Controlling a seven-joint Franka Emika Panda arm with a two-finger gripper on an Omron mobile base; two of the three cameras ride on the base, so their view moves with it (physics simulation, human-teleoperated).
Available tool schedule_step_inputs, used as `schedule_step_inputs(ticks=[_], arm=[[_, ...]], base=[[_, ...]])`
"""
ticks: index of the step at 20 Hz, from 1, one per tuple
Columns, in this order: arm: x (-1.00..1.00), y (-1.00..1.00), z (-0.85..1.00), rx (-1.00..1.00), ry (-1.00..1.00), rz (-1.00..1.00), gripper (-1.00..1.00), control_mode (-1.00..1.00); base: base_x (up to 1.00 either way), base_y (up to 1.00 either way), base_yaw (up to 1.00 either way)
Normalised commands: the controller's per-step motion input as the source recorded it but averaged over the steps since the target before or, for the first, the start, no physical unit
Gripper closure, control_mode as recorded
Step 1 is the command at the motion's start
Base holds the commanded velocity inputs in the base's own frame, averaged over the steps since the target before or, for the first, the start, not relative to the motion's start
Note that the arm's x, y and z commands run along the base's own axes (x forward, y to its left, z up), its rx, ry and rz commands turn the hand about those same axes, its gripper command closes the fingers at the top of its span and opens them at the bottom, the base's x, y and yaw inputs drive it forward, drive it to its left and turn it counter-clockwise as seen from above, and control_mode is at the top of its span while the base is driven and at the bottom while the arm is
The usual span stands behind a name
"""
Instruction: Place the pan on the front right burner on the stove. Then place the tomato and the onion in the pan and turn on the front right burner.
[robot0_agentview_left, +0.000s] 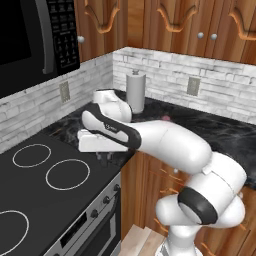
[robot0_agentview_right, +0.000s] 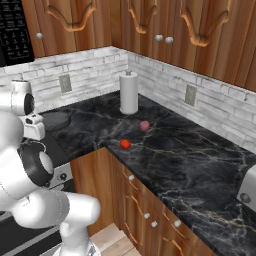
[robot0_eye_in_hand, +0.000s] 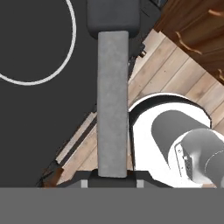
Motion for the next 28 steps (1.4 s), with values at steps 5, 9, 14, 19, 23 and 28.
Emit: schedule_step_inputs(ticks=[5, 9, 14, 19, 23, 28], arm=[[-0.29, 0.82, -0.2, 0.0, 0.06, 0.0, 1.0, -1.0], [-0.27, 0.6, -0.32, 0.0, 0.09, 0.0, 1.0, -1.0], [-0.27, 0.41, -0.36, 0.01, 0.06, -0.03, 1.0, -1.0], [-0.05, 0.3, -0.41, 0.04, 0.02, -0.04, 1.0, -1.0], [0.0, 0.28, -0.42, 0.06, 0.0, -0.02, 1.0, -1.0], [0.0, 0.3, -0.42, 0.08, 0.0, -0.01, 1.0, -1.0]], base=[[0.0, 0.0, 0.0], [0.0, 0.0, 0.0], [0.0, 0.0, 0.0], [0.0, 0.0, 0.0], [0.0, 0.0, 0.0], [0.0, 0.0, 0.0]])
